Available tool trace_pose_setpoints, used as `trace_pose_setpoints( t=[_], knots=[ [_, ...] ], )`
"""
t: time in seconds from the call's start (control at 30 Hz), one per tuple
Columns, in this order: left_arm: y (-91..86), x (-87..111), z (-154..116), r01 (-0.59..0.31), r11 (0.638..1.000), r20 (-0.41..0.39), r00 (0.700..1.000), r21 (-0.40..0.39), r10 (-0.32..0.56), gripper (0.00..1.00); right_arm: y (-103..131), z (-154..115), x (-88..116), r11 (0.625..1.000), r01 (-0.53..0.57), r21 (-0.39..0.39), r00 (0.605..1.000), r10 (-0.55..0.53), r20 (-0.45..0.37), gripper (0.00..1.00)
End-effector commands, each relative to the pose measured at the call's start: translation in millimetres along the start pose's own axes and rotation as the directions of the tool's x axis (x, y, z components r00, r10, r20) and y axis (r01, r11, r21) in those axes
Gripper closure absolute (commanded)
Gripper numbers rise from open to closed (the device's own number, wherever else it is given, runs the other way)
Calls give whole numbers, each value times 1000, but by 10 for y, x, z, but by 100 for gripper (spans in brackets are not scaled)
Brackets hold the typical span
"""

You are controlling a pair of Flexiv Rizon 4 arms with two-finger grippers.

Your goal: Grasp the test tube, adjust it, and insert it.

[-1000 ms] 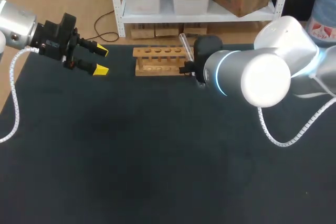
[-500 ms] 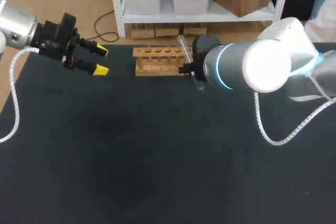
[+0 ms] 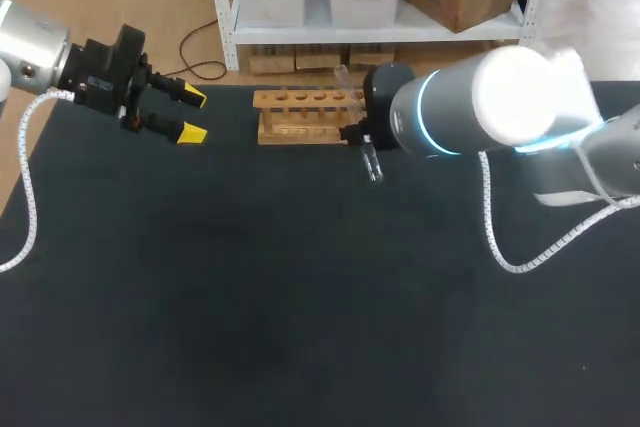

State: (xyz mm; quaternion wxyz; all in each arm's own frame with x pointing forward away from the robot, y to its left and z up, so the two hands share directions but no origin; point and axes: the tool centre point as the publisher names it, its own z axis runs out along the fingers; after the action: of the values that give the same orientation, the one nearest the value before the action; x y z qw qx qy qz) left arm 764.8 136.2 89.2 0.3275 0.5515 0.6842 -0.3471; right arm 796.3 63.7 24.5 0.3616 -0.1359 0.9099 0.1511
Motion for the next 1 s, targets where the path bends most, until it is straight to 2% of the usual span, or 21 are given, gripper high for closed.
trace_pose_setpoints(
  t=[0.03, 0.7, 0.83, 1.0],
  knots=[
    [9, 7, 3, -2, 1000, 1, 1000, 1, 2, 0, -19, 46, -29, 1000, 2, -4, 999, -2, -44, 100],
    [9, 7, 3, -2, 1000, 1, 1000, 1, 2, 0, -55, 32, -42, 1000, 0, -4, 998, -1, -67, 100],
    [9, 7, 3, -2, 1000, 1, 1000, 1, 2, 0, -57, -21, -81, 1000, 19, 16, 998, -18, -52, 100],
    [9, 7, 3, -2, 1000, 1, 1000, 1, 2, 0, -98, -191, -163, 995, 42, 87, 999, -40, -26, 100]
  ],
)
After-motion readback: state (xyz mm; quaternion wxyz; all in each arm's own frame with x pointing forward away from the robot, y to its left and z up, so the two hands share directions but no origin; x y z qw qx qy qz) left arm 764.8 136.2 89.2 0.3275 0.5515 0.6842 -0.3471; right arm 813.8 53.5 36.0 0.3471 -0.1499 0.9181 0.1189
